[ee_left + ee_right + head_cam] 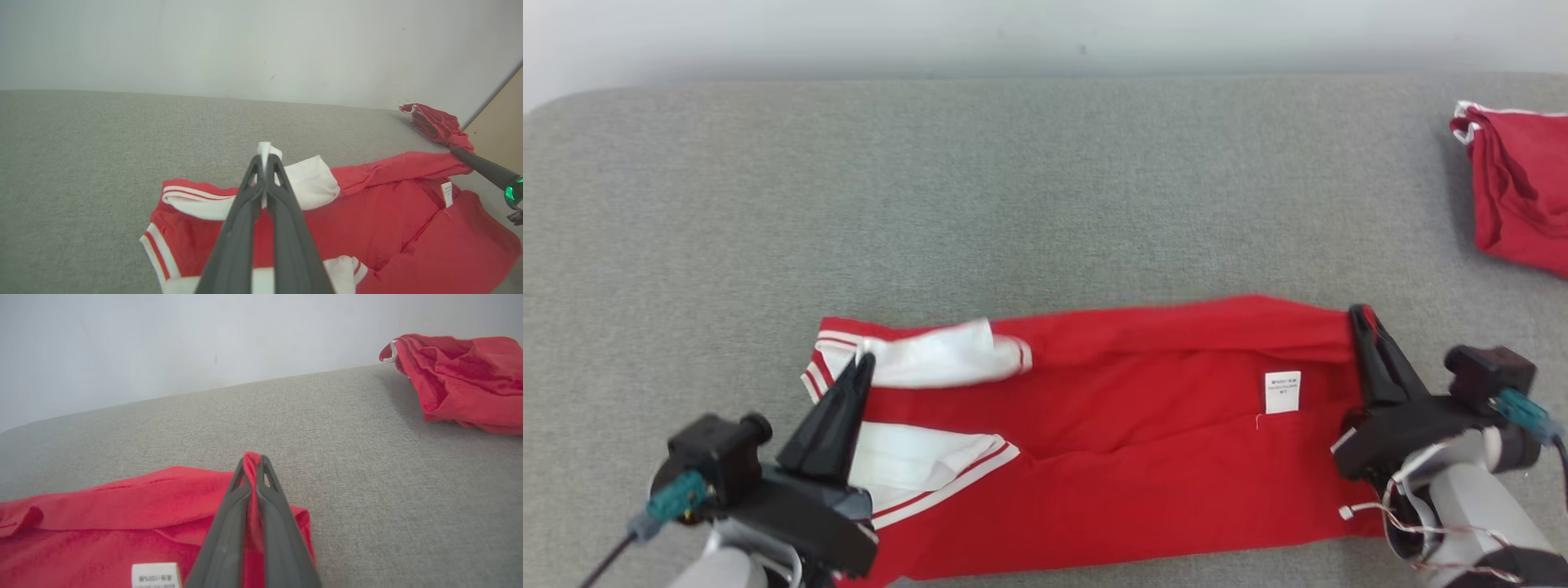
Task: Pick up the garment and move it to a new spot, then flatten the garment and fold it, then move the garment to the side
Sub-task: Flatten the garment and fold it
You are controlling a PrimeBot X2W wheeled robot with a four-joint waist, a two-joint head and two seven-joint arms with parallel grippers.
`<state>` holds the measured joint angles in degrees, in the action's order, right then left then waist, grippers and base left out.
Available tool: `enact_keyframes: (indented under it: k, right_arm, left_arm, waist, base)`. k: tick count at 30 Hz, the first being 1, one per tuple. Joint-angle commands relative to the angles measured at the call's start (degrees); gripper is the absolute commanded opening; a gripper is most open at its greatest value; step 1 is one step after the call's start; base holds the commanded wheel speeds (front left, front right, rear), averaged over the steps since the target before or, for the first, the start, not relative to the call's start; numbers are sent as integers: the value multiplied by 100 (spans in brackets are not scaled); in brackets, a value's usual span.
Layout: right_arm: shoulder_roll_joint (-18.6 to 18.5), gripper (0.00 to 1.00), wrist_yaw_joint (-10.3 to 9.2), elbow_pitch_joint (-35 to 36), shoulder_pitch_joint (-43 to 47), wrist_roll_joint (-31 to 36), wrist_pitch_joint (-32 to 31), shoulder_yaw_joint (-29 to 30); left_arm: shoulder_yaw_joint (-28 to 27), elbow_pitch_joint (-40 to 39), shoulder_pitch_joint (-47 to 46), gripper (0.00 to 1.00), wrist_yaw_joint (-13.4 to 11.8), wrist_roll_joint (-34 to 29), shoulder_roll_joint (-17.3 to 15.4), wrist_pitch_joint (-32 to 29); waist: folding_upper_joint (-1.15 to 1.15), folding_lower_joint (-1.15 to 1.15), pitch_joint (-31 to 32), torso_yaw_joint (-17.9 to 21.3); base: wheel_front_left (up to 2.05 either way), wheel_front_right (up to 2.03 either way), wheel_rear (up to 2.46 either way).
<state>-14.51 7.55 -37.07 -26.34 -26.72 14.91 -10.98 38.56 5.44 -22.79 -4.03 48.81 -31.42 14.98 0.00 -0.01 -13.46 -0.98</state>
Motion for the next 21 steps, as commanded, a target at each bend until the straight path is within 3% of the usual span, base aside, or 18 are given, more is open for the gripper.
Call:
enact_keyframes:
  k: [1,9,14,15,16,17,21]
  right_arm:
    - [-49,0,-16,69,101,-41,25,41]
    - [-188,0,-16,686,683,-135,27,339]
    - [-222,0,-16,822,935,-198,28,401]
    - [-226,23,-16,866,960,-207,29,412]
    - [-229,89,-16,899,988,-198,29,426]
    - [-218,100,-16,953,1009,-209,29,460]
    - [-166,100,-17,1192,1150,-197,22,570]
  left_arm:
    - [-42,-34,120,0,-9,-66,31,23]
    - [-661,-254,987,0,-96,-236,385,21]
    - [-949,-213,1457,0,-6,-388,615,22]
    - [-1006,-195,1494,8,19,-451,658,22]
    - [-1091,-185,1530,49,41,-505,708,22]
    - [-1159,-177,1579,100,55,-554,764,22]
    - [-1504,-174,1728,100,121,-846,986,21]
  waist:
    - [0,1,66,-57]
    - [0,1,218,-72]
    - [0,1,280,-112]
    - [0,1,287,-121]
    - [0,1,296,-128]
    - [0,1,303,-131]
    - [0,1,364,-132]
  base:
    - [0,0,0]
    - [0,0,0]
    - [0,0,0]
    - [0,0,0]
    - [0,0,0]
    - [0,0,0]
    - [0,0,0]
